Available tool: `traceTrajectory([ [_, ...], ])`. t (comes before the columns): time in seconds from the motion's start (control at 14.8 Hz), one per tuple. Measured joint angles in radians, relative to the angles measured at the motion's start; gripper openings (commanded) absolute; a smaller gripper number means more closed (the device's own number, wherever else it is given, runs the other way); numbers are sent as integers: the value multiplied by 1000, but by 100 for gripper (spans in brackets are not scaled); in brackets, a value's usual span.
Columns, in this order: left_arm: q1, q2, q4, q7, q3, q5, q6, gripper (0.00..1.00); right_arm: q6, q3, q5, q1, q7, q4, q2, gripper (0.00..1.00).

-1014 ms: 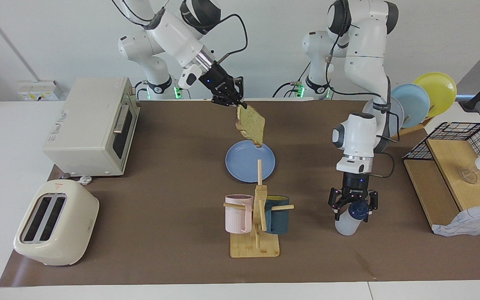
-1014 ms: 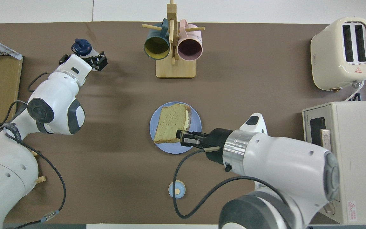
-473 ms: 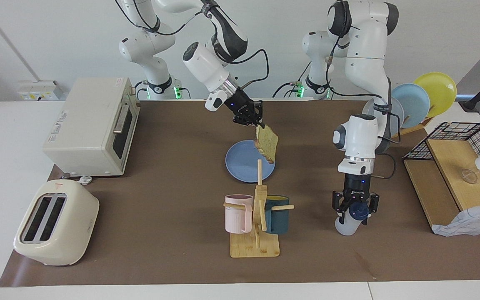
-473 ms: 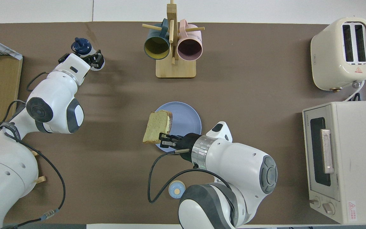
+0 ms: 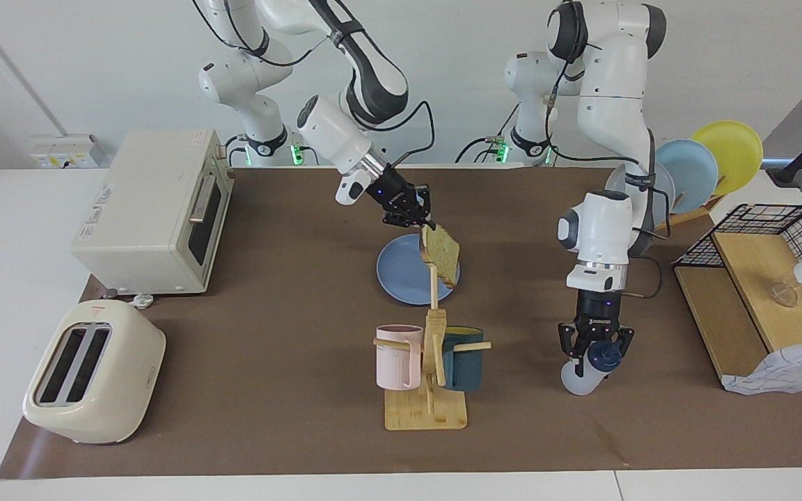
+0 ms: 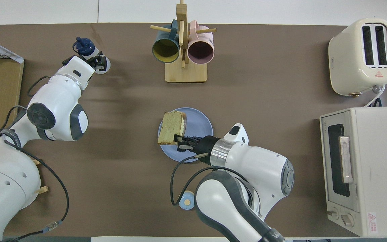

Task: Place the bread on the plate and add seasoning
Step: 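Lower the bread onto the blue plate while the left gripper grasps the bottle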

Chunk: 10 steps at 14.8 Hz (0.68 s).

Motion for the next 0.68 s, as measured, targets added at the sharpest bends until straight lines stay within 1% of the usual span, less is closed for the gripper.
traceTrajectory([
  [0.41,19,0,41,0,2,0,-18,37,0,1,31,-13,-12,-2,0,0],
  [0.54,22,-1,64,0,2,0,-61,37,0,2,48,-12,-23,-4,2,0],
  [0.68,22,-17,91,0,2,0,-132,37,0,3,85,-4,-59,-4,9,0],
])
